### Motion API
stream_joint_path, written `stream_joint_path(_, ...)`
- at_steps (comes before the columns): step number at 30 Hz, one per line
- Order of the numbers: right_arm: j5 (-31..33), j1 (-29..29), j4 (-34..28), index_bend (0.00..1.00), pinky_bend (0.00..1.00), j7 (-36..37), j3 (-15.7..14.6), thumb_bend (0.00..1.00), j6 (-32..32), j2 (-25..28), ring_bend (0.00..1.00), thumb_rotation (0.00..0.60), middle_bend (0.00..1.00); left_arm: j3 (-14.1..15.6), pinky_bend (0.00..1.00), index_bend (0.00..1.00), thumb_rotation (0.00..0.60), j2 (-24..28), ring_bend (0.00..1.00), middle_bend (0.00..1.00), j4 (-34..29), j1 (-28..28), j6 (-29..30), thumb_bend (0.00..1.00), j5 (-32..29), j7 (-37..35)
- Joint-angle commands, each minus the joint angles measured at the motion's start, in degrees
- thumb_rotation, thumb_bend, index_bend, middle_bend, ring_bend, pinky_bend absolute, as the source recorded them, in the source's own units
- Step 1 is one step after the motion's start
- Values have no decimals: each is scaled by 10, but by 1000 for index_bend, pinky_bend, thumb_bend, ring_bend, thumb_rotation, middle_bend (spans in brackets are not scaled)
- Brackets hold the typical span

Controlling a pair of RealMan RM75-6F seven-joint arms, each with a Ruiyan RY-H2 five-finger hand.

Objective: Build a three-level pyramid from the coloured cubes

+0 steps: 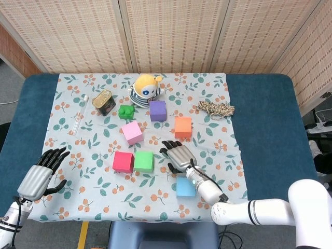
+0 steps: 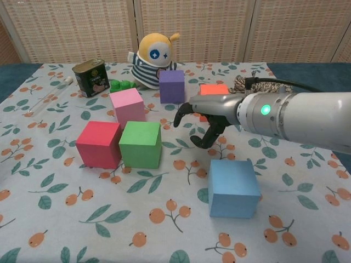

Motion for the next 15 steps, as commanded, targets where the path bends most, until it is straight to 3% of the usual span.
stream_joint_path(1, -4, 3, 18, 191, 104, 14, -11, 511, -18, -9, 0, 600, 2, 0, 74, 0, 600, 0, 0, 0, 1, 0, -1, 352, -1, 0)
stream_joint_path(15, -3, 25, 41, 166, 104, 50, -18, 511, -35, -34, 0, 600, 3, -2, 73, 0, 600, -2, 0, 0, 7, -2, -8, 351, -8, -3)
